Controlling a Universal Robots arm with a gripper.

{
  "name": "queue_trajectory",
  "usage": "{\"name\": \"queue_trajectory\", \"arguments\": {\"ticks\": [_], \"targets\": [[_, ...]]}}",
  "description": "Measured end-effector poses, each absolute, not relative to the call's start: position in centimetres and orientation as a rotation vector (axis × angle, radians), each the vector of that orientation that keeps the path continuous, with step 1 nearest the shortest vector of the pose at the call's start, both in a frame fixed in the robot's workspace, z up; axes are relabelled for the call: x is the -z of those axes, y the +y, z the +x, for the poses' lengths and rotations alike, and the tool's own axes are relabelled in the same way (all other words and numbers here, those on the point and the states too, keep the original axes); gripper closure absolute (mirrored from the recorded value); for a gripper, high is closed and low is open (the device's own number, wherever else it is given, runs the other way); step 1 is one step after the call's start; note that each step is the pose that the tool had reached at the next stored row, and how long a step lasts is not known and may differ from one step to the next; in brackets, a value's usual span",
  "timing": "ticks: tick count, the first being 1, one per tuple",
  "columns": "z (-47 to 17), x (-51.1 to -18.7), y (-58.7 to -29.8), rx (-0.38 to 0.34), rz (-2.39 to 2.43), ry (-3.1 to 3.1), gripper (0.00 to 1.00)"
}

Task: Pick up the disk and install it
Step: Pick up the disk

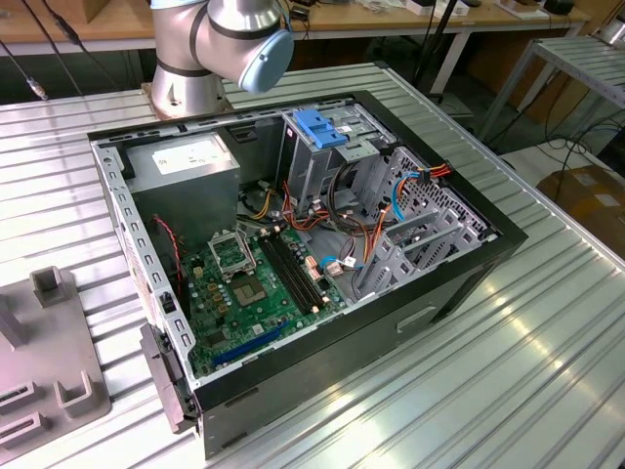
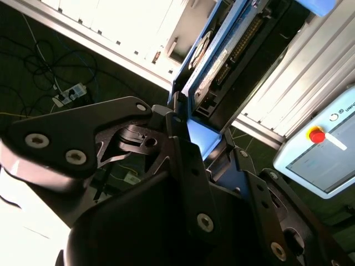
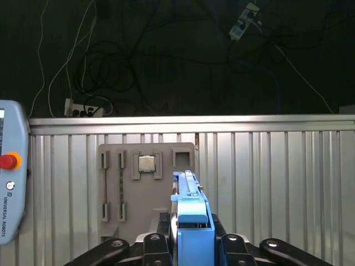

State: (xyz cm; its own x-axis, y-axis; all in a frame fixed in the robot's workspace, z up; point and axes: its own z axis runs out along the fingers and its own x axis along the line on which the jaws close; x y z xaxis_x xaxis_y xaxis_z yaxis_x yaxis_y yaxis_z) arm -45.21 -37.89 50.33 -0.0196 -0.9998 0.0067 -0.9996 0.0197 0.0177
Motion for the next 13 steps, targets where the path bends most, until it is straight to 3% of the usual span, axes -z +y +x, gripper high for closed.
{"name": "queue_trajectory", "arguments": {"ticks": [13], "targets": [[-44.21, -50.33, -37.89, 0.012, 2.188, -2.231, 0.63]]}}
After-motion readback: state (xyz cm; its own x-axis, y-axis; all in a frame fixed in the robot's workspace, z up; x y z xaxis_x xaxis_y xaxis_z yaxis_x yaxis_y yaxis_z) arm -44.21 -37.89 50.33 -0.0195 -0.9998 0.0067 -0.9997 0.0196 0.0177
